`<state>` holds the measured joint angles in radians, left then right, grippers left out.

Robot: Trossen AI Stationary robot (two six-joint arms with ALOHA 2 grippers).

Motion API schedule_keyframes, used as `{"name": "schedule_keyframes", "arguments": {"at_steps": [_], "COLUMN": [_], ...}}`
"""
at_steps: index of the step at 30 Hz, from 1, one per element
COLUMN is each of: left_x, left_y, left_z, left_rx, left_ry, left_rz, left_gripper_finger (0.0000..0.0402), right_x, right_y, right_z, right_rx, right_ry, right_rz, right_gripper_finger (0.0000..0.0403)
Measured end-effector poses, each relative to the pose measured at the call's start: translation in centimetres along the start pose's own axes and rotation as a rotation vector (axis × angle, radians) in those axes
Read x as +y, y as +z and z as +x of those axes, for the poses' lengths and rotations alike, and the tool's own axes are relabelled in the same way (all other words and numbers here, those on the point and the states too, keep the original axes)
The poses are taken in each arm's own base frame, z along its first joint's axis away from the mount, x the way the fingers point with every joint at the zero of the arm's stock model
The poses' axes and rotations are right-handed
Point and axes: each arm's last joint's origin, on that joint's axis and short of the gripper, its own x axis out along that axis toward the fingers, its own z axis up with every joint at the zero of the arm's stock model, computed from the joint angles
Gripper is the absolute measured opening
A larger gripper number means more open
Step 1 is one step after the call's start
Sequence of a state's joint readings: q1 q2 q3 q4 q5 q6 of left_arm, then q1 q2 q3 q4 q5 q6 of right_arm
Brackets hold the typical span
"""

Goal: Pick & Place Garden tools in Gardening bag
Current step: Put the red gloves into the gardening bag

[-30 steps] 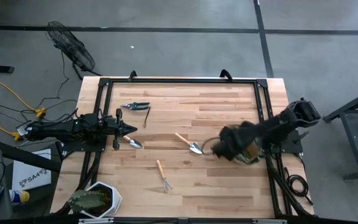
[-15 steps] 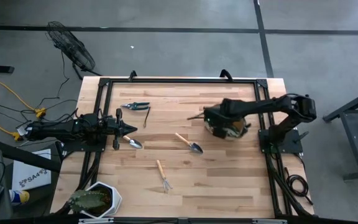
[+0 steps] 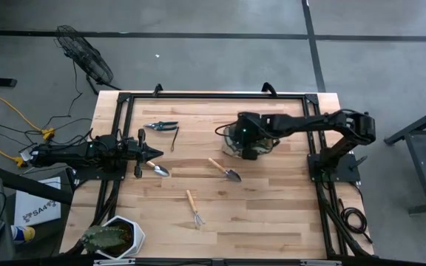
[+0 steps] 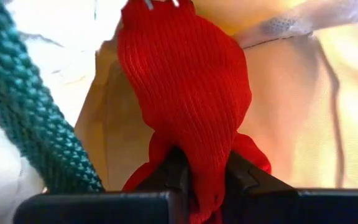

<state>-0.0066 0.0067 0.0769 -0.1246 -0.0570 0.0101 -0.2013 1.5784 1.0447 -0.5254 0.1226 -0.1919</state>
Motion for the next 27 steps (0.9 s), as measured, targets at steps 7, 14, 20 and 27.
{"name": "schedule_keyframes", "arguments": {"at_steps": [7,14,20,27], "left_x": [0.00,0.00,0.00,0.00], "left_y": [-0.01,0.00,-0.01,0.00], "left_z": [0.00,0.00,0.00,0.00], "left_rx": [0.000,0.000,0.000,0.000], "left_ry": [0.000,0.000,0.000,0.000], "left_rz": [0.000,0.000,0.000,0.000], "left_gripper_finger": [0.0001,0.0001,0.0001,0.0001], "right_x": [0.86,0.84,0.75,0.73], "right_y": [0.25,0.25,0.24,0.31], "right_z": [-0.12,-0.12,-0.11,-0.11], "right_rx": [-0.021,-0.020,-0.013,-0.020], "right_ry": [0.054,0.052,0.015,0.013], "right_rz": [-0.044,-0.045,-0.058,-0.049], "right_gripper_finger": [0.0035,0.0040,0.0091,0.0171]}}
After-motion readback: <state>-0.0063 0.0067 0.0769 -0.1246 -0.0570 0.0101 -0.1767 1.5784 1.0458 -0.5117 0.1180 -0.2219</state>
